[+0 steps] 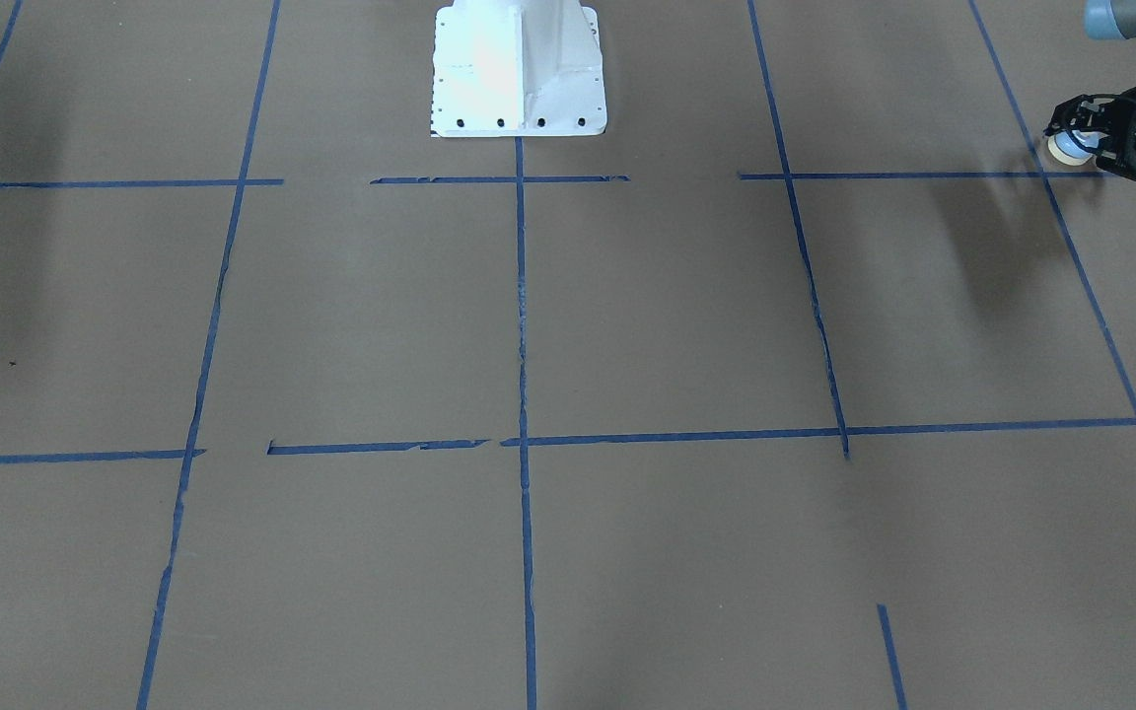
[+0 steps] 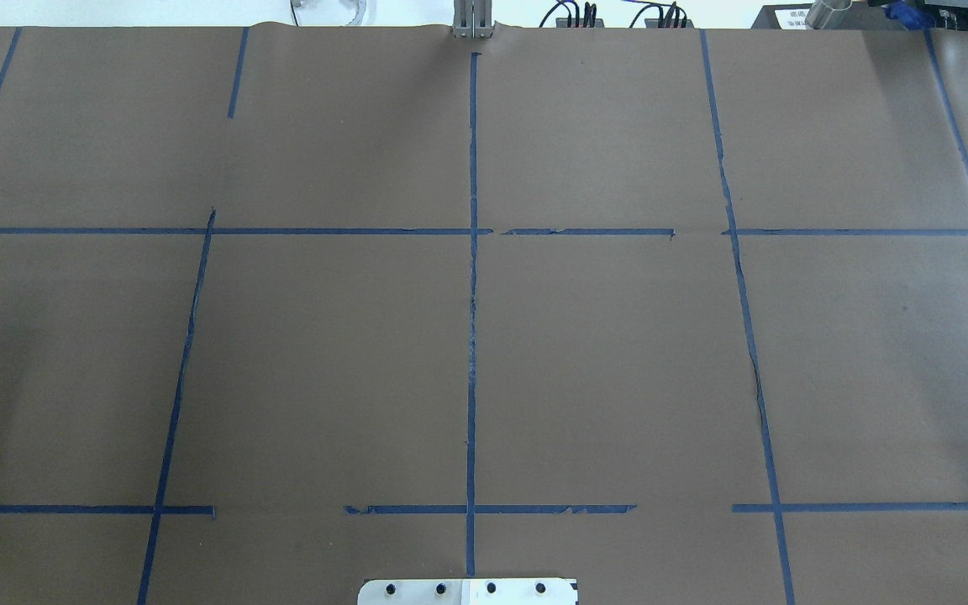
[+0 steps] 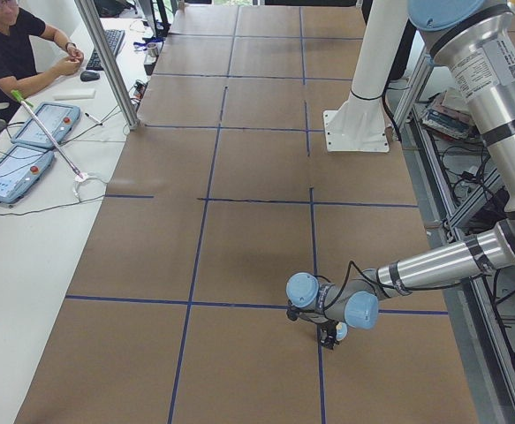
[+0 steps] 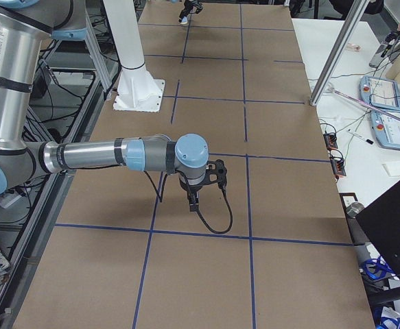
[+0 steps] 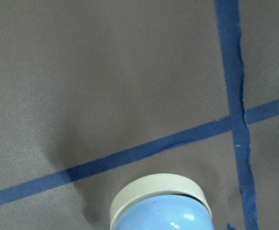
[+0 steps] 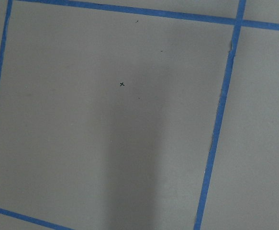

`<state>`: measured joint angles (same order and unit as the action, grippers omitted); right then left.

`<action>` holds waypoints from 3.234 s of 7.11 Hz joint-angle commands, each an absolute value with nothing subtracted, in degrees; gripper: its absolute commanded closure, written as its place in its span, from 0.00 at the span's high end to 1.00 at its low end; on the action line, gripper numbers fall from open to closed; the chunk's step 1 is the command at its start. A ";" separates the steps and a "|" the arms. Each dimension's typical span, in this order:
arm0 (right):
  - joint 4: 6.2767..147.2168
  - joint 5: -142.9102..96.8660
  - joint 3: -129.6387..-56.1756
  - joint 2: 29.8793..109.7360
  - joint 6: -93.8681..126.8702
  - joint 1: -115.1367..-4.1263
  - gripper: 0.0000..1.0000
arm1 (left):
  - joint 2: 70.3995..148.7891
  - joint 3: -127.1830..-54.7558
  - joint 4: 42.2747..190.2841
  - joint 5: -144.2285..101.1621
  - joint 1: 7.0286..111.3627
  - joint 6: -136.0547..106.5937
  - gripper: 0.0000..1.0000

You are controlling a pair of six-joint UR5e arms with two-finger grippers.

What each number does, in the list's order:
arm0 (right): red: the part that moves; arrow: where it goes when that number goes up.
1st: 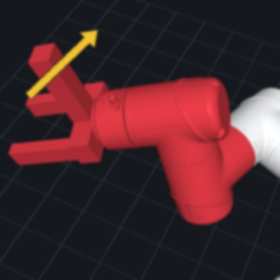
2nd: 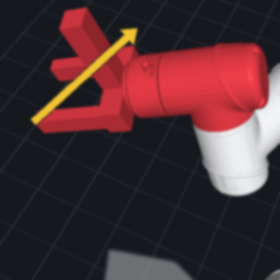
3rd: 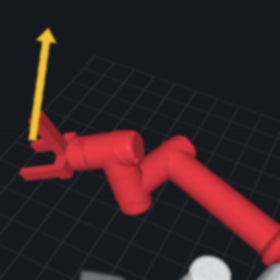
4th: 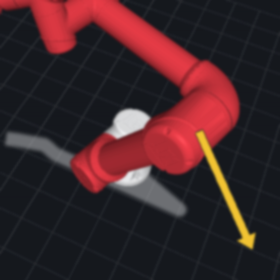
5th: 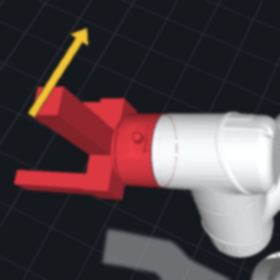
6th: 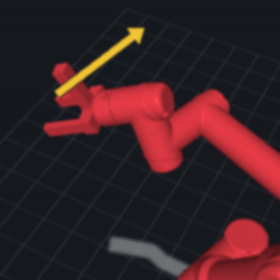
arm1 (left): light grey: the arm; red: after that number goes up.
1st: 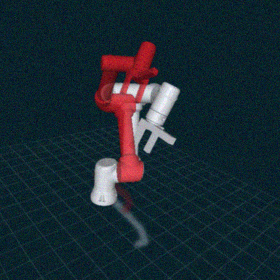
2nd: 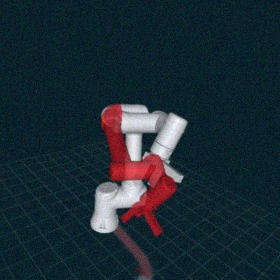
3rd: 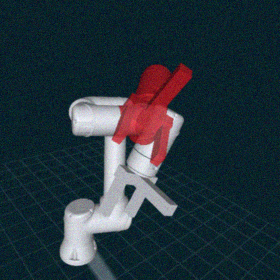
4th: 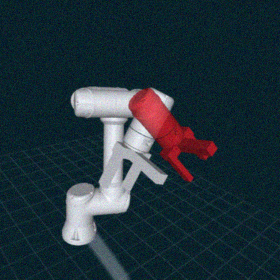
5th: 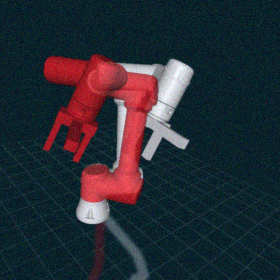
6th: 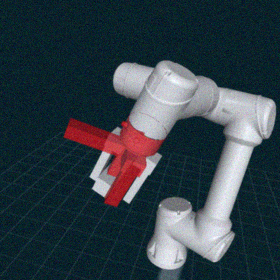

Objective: Place and press bell with both arms

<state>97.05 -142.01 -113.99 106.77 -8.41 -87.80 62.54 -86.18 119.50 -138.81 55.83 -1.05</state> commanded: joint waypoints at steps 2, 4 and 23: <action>97.03 -142.12 -113.99 107.31 -8.44 -87.80 1.00 | 62.49 -86.74 124.33 -138.87 55.90 -3.40 0.09; 97.03 -142.12 -113.99 107.31 -8.44 -87.80 1.00 | 62.84 -94.95 132.70 -139.30 55.90 -19.43 0.05; 97.03 -143.97 -113.73 106.88 -7.74 -85.00 1.00 | 148.97 -58.27 106.43 -129.11 36.30 -80.68 0.78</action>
<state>97.03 -143.82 -113.73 106.99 -7.89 -85.63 148.79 -58.60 106.15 -129.21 36.33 -80.72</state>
